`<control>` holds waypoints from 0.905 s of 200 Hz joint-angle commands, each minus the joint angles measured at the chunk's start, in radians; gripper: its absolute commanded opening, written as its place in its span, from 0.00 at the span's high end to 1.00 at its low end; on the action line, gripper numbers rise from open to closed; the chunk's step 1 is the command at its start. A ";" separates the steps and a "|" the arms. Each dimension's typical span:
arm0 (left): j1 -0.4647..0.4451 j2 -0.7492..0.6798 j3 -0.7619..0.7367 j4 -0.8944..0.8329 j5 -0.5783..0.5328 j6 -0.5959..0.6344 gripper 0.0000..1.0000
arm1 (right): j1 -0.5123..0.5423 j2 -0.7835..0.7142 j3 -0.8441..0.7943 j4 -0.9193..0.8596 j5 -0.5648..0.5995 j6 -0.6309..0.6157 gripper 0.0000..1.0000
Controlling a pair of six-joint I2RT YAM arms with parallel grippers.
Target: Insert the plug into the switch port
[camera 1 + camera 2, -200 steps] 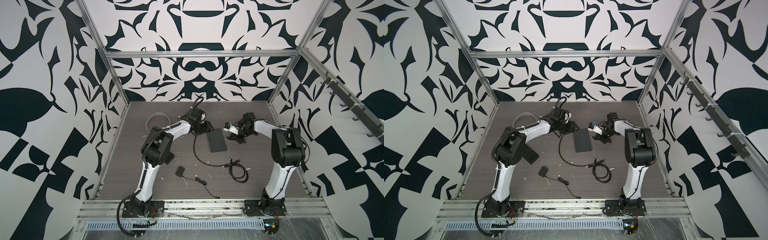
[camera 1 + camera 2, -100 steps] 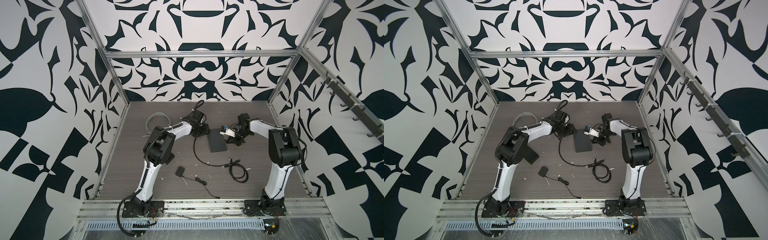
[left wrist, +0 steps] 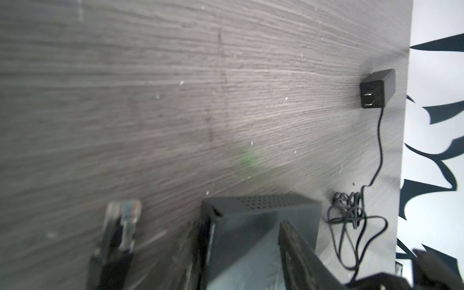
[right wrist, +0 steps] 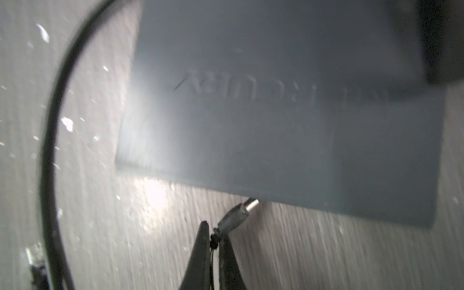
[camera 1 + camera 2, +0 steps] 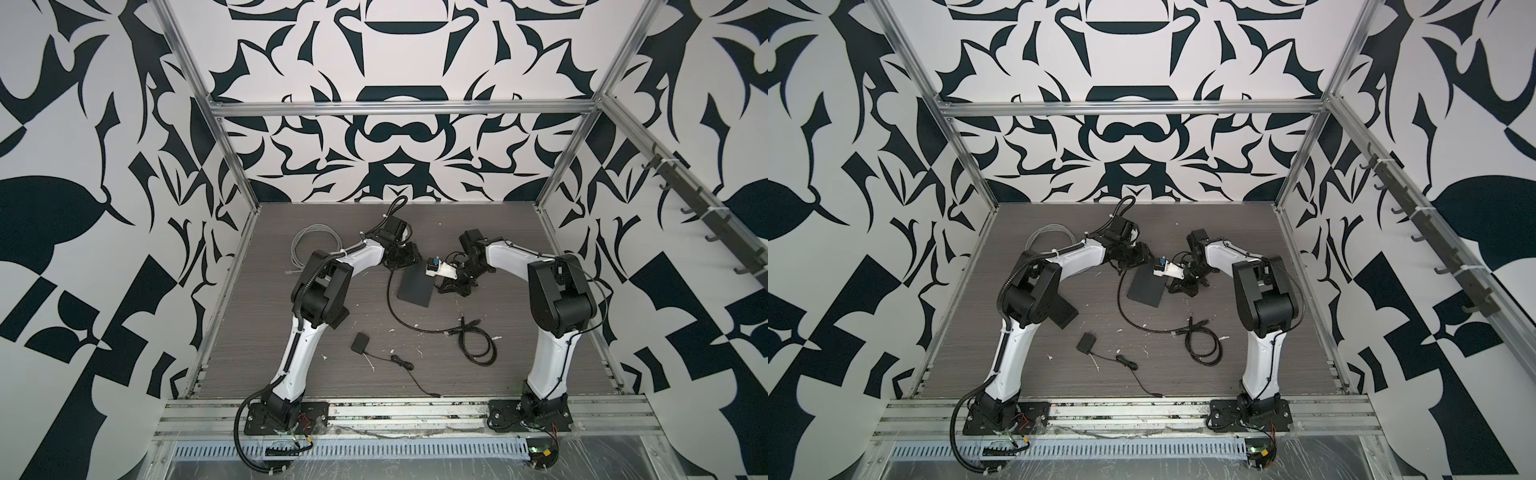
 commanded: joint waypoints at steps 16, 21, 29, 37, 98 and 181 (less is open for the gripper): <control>0.011 0.009 0.024 -0.063 0.028 0.054 0.46 | -0.028 -0.027 0.033 0.016 -0.006 0.008 1.00; 0.012 0.004 0.021 -0.067 0.021 0.059 0.46 | -0.042 -0.025 0.035 0.008 0.005 0.010 1.00; 0.017 -0.003 0.018 -0.073 0.017 0.067 0.45 | -0.062 -0.025 0.038 0.006 0.016 0.012 1.00; 0.022 -0.010 0.016 -0.082 0.014 0.075 0.46 | -0.084 -0.028 0.038 0.007 0.024 0.014 1.00; 0.024 -0.058 0.031 -0.137 -0.014 0.124 0.46 | -0.123 -0.005 0.017 0.127 0.007 0.014 1.00; -0.012 -0.072 0.022 -0.004 0.403 0.086 0.52 | -0.167 -0.145 -0.119 0.306 -0.196 0.027 0.99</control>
